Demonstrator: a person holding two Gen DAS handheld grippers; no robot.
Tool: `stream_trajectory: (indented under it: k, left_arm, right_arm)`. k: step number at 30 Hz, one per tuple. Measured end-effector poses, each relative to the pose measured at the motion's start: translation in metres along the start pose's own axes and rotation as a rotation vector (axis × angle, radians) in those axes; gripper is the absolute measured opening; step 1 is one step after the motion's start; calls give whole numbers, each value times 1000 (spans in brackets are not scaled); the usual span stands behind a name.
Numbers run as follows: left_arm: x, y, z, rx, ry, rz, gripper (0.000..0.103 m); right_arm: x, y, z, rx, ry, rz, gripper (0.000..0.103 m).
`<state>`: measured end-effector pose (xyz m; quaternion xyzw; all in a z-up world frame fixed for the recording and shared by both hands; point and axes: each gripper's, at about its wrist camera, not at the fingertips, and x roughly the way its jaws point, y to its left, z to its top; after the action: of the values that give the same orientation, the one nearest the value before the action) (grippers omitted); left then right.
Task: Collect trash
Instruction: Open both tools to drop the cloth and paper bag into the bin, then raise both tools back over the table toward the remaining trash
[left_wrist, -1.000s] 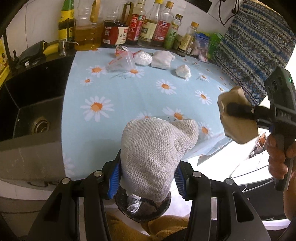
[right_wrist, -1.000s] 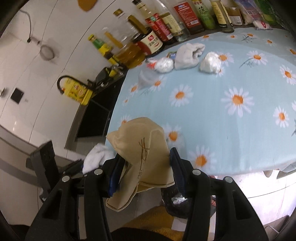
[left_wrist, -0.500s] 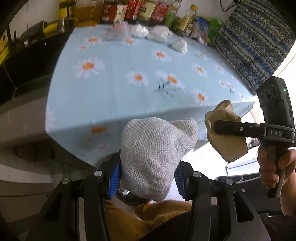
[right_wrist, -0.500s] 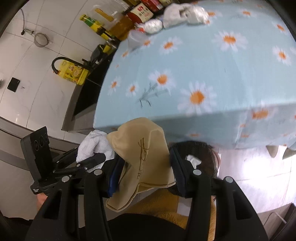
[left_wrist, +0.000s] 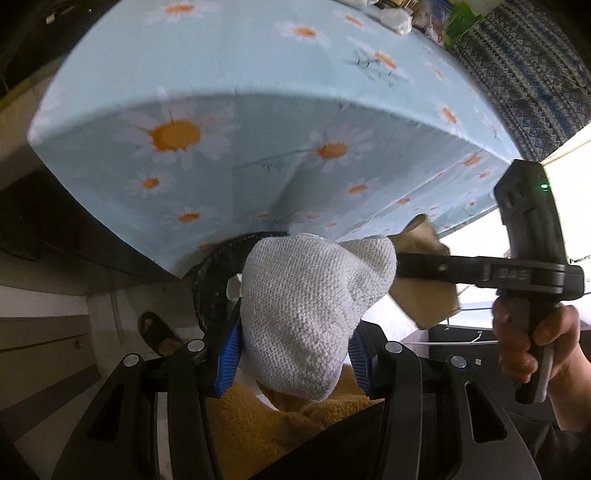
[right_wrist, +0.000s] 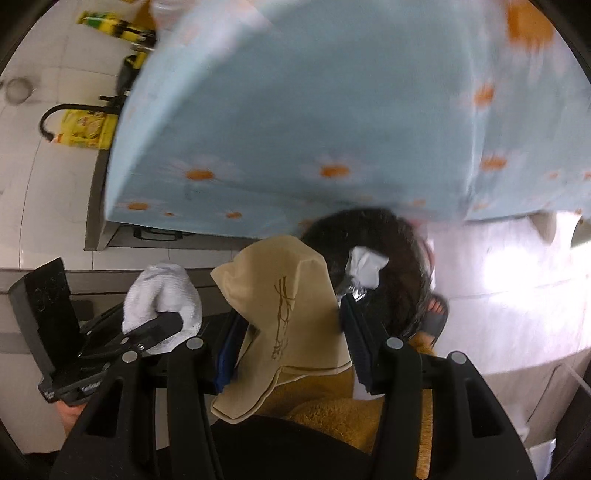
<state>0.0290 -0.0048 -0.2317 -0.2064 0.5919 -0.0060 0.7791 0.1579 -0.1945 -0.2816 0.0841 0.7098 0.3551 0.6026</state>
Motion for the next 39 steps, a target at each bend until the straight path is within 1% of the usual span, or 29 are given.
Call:
stream_trajectory:
  k: [2,4,6,11,12,13,14,15,17,20,28,33,36,39]
  left_arm:
    - [8,0,1,11,10,9,50]
    - [20,5,3,6,34,24,50]
    - [30,14,2,0,56,61,50]
    - [40,26,-1,-20,90,68,50]
    - [42,29,-1,-36,101,69,57]
    - [43,31,0,-49,105,68,64]
    - [44,33,1,-64,112,65,68]
    - [45,36,1,-80,117,59,71]
    - [46,39,3,-98,125,50,71]
    - [44,38,6,-94,123,51,71]
    - [22,16,8,-60,94,39,71]
    - [-1,-2,12,-30,57,33,71]
    - [-20,-15,15,1,27,34,71]
    - [-39,-28,20,26,-5,35,71]
  right_arm:
    - [11,-5,1,16,17,4,52]
    - [21,-11,4,36,31,-11,52]
    - [29,-19,5,67,50,-20,52]
    - [35,-24,5,96,62,-24,54]
    - [35,-24,5,101,66,-24,55]
    - [36,-25,4,107,69,-28,61]
    - [36,-27,4,117,72,-36,66]
    - [37,-29,4,127,74,-35,67]
    - [35,-31,4,133,77,-28,67]
    - [29,-31,6,137,68,-22,67]
    - [2,-22,6,113,-1,13,67]
    - [-18,-15,0,110,-39,68,67]
    - [-41,-3,-3,71,-82,109,67]
    - [-63,12,-4,21,-130,128,67]
